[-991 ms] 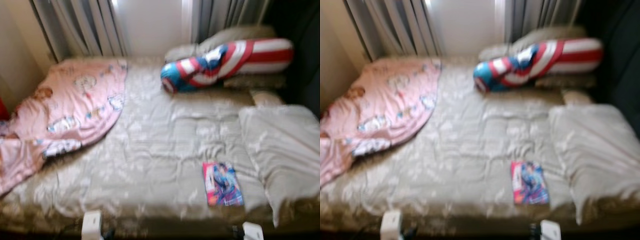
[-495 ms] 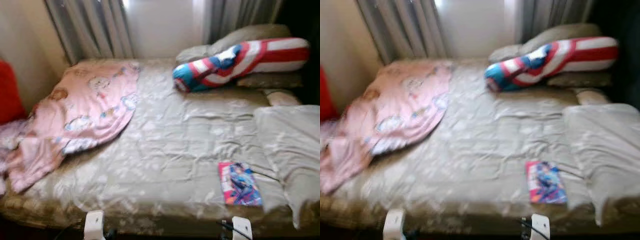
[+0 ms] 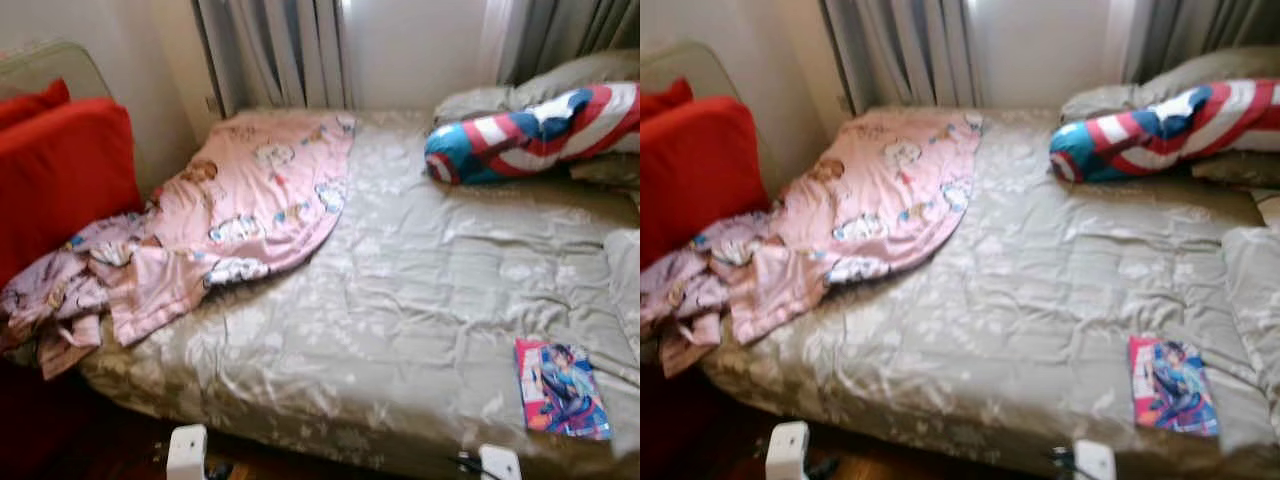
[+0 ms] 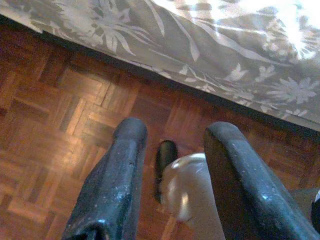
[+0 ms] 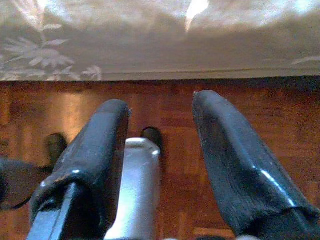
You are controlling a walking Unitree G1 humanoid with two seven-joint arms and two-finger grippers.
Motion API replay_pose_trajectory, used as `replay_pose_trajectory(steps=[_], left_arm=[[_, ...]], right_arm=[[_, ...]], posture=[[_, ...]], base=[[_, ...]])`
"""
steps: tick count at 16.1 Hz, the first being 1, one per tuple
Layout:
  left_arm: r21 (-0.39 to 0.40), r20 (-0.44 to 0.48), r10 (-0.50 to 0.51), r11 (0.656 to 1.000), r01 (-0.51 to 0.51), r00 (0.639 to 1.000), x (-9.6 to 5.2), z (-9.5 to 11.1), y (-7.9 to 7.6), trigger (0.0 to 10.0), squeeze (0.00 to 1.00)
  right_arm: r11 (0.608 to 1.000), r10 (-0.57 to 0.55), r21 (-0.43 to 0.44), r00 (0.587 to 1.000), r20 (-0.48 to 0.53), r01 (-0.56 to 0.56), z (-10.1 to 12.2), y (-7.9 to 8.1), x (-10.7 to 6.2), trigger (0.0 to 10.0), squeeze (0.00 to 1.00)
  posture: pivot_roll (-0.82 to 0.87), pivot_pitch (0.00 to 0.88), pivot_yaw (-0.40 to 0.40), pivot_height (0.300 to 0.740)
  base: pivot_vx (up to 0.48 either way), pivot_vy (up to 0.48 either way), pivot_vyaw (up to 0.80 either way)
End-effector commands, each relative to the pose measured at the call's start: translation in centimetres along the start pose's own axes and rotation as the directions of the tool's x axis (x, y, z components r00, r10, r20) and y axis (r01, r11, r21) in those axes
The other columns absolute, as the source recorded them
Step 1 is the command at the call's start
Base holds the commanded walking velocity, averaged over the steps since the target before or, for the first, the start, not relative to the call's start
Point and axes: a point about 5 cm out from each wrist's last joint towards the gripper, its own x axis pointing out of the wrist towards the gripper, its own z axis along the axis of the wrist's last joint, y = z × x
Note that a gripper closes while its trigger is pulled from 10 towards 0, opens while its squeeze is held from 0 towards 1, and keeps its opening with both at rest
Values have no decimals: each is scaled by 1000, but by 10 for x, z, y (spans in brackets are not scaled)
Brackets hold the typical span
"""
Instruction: Clean up the room
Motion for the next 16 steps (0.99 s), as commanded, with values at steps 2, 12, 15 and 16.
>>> replay_pose_trajectory(steps=[2, 12, 15, 16], left_arm=[[8, -15, 21, 1000, -21, 1000, -2, -2, 8, 10000, 0], [-1, -13, 21, 1000, -21, 1000, -1, -1, 5, 10000, 0], [-5, -16, 25, 1000, -25, 1000, -1, -2, 6, 10000, 0], [-6, -17, 27, 1000, -27, 999, -1, -2, 6, 10000, 0]], right_arm=[[999, 34, 9, 999, 11, -34, 4, 11, 2, 10000, 0], [995, 93, -35, 996, 9, -93, 19, 74, 7, 10000, 0], [996, 82, -34, 997, 4, -82, 18, 70, 7, 10000, 0], [997, 73, -29, 997, 5, -73, 17, 65, 8, 10000, 0]], posture=[[15, 20, 39, 740], [19, 14, 28, 740], [20, 17, 28, 740], [20, 19, 28, 740]], base=[[0, 261, 0], [0, 262, 0], [0, 255, 0], [0, 255, 0]])
